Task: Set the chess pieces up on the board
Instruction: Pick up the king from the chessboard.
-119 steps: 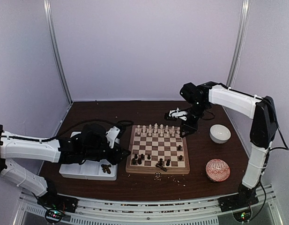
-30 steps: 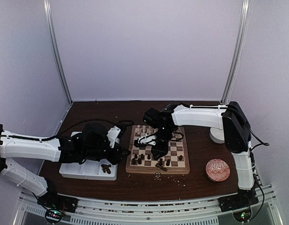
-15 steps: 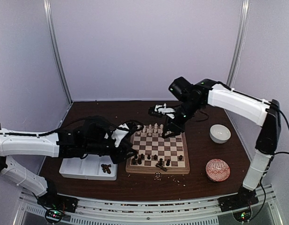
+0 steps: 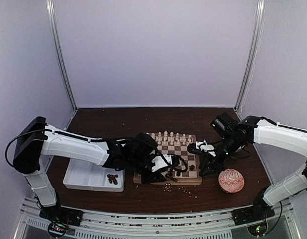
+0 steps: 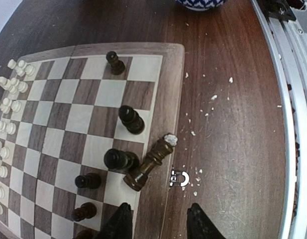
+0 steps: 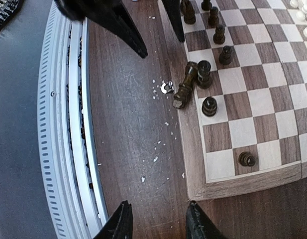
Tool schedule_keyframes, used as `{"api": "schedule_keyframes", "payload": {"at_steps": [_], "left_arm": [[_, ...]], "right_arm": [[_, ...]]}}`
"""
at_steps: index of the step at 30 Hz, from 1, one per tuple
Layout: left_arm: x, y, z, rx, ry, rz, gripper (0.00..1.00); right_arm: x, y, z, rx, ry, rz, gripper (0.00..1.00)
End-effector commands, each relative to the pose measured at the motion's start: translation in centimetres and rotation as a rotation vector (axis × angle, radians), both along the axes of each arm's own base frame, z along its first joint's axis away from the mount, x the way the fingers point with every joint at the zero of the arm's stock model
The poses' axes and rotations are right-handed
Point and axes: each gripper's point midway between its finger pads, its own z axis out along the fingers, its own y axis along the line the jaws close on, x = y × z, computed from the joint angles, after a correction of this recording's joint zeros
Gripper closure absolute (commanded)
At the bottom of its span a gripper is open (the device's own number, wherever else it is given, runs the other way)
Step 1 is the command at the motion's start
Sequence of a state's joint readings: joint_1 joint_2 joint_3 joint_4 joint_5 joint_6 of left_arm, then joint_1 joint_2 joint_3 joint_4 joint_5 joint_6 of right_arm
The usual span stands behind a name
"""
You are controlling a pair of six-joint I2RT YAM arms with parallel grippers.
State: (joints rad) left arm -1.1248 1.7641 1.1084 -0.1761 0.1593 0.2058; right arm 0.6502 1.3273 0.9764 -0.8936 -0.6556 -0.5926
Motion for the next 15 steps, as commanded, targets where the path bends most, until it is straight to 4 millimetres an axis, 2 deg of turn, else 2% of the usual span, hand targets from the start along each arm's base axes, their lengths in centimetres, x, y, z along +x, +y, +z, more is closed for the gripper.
{"api": "schedule_keyframes", "payload": {"at_steps": [1, 15], "left_arm": [[0.8, -1.6, 0.2, -0.019, -0.044, -0.057, 0.61], [2.0, -2.4, -1.6, 0.000, -0.050, -0.083, 0.61]], "right_arm": [[1.1, 1.2, 1.4, 0.083, -0.071, 0.021, 0.62], [1.6, 0.9, 0.5, 0.065, -0.045, 0.008, 0.62]]}}
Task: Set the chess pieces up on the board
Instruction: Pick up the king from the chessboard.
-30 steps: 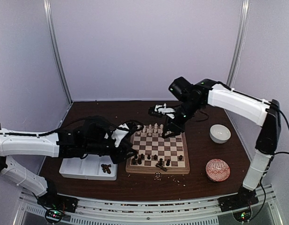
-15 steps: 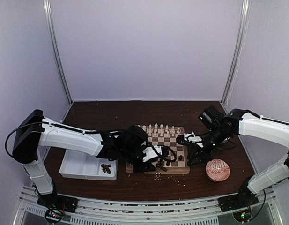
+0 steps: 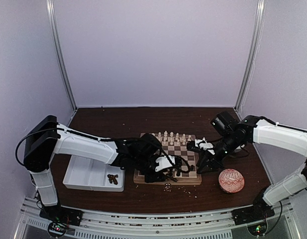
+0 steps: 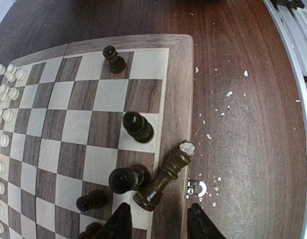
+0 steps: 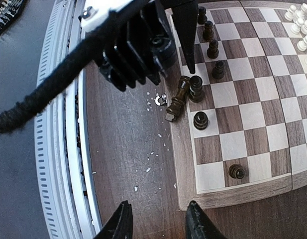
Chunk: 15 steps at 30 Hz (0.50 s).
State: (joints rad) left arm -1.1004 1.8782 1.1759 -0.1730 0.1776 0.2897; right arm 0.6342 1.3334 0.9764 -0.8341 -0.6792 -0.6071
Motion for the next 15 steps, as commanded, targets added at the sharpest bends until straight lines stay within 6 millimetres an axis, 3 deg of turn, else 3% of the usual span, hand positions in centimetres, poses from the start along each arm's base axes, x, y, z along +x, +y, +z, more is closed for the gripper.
{"api": "schedule_keyframes", "payload": {"at_steps": [1, 15], "left_arm": [[0.6, -1.4, 0.8, -0.044, -0.025, -0.035, 0.61], [0.6, -1.6, -1.0, -0.012, 0.009, -0.049, 0.62]], "right_arm": [[0.6, 0.2, 0.0, 0.012, -0.007, 0.002, 0.63], [0.9, 0.2, -0.6, 0.001, 0.021, 0.003, 0.63]]}}
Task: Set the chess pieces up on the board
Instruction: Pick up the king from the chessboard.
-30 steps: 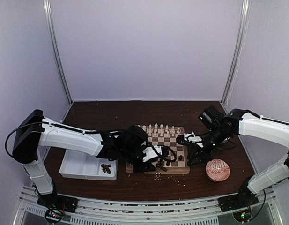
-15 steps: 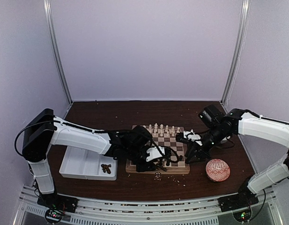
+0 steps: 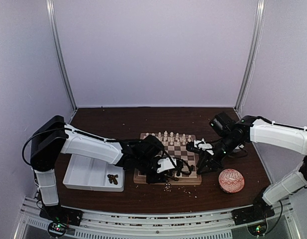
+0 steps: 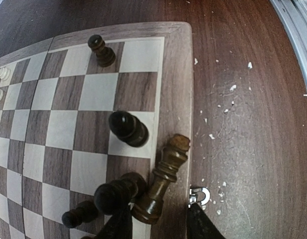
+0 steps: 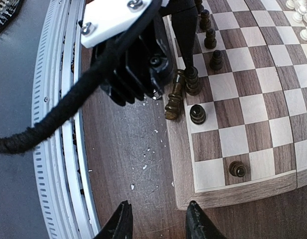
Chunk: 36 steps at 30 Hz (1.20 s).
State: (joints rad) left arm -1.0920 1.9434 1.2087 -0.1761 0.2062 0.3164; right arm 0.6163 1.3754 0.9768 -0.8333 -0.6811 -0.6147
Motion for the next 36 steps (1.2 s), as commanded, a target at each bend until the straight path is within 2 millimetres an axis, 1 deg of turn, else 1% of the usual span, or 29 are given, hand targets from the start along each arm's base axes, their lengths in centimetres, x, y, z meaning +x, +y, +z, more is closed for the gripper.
{"api": "schedule_keyframes", "payload": {"at_steps": [1, 5, 9, 17, 22, 25, 27, 31, 34, 36], "left_arm": [[0.4, -1.1, 0.7, -0.037, -0.008, -0.019, 0.63], [0.5, -1.2, 0.7, -0.039, -0.003, -0.013, 0.64], [0.8, -1.2, 0.2, -0.020, -0.001, 0.006, 0.67], [0.7, -0.8, -0.4, 0.007, 0.012, 0.014, 0.74], [0.2, -0.4, -0.2, 0.009, 0.032, 0.007, 0.85], [-0.5, -0.1, 0.6, -0.009, 0.049, -0.005, 0.90], [-1.1, 0.1, 1.6, -0.029, 0.057, -0.021, 0.91], [-2.6, 0.3, 3.6, -0.069, 0.080, -0.045, 0.93], [-2.8, 0.6, 5.0, -0.120, 0.094, -0.011, 0.94], [-2.2, 0.9, 6.3, -0.182, 0.109, 0.042, 0.94]], "right_arm": [[0.4, 0.4, 0.4, 0.022, -0.007, 0.013, 0.63], [0.4, 0.4, 0.4, 0.021, -0.004, 0.015, 0.63], [0.5, 0.4, 0.3, 0.018, -0.002, 0.014, 0.63], [0.4, 0.4, 0.2, 0.014, 0.004, 0.013, 0.64], [0.4, 0.4, 0.4, 0.020, 0.005, 0.013, 0.64], [0.3, 0.5, 0.7, 0.031, 0.012, 0.012, 0.64], [0.3, 0.7, 1.3, 0.045, 0.015, 0.013, 0.64], [0.3, 0.8, 3.0, 0.083, 0.047, 0.007, 0.64], [0.4, 1.1, 4.6, 0.122, 0.075, 0.001, 0.64], [0.7, 1.4, 5.9, 0.161, 0.101, -0.020, 0.63]]}}
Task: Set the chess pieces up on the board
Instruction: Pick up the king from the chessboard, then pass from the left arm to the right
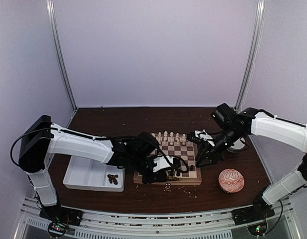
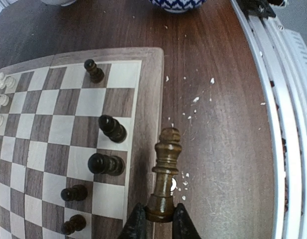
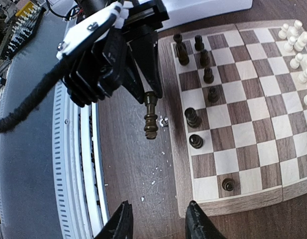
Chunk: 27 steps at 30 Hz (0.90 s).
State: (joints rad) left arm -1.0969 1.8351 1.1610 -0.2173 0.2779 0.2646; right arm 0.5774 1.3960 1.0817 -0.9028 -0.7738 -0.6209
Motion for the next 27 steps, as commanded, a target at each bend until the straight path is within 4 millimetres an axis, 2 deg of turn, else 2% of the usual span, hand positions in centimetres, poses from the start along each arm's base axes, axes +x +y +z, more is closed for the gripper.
{"api": "schedule_keyframes", "payload": {"at_steps": [1, 9, 12, 17, 24, 27], "left_arm": [[0.5, -0.3, 4.9, -0.196, 0.050, 0.091, 0.93], [2.5, -1.2, 9.5, -0.516, 0.191, 0.275, 0.92], [2.8, -1.3, 10.6, -0.594, 0.220, 0.312, 0.92], [3.2, -1.1, 11.5, -0.647, 0.222, 0.340, 0.91], [3.2, -1.4, 11.4, -0.642, 0.224, 0.334, 0.91], [3.2, -1.4, 11.6, -0.647, 0.224, 0.330, 0.91]], "right_arm": [[0.1, 0.9, 3.4, 0.104, 0.080, -0.027, 0.61], [3.0, 4.0, 6.5, 0.234, 0.224, -0.128, 0.52], [3.9, 5.0, 6.2, 0.237, 0.311, -0.149, 0.50], [3.7, 5.7, 4.4, 0.216, 0.407, -0.148, 0.48], [2.7, 6.5, 3.9, 0.211, 0.426, -0.120, 0.48], [2.6, 6.8, 3.7, 0.214, 0.439, -0.120, 0.51]]}}
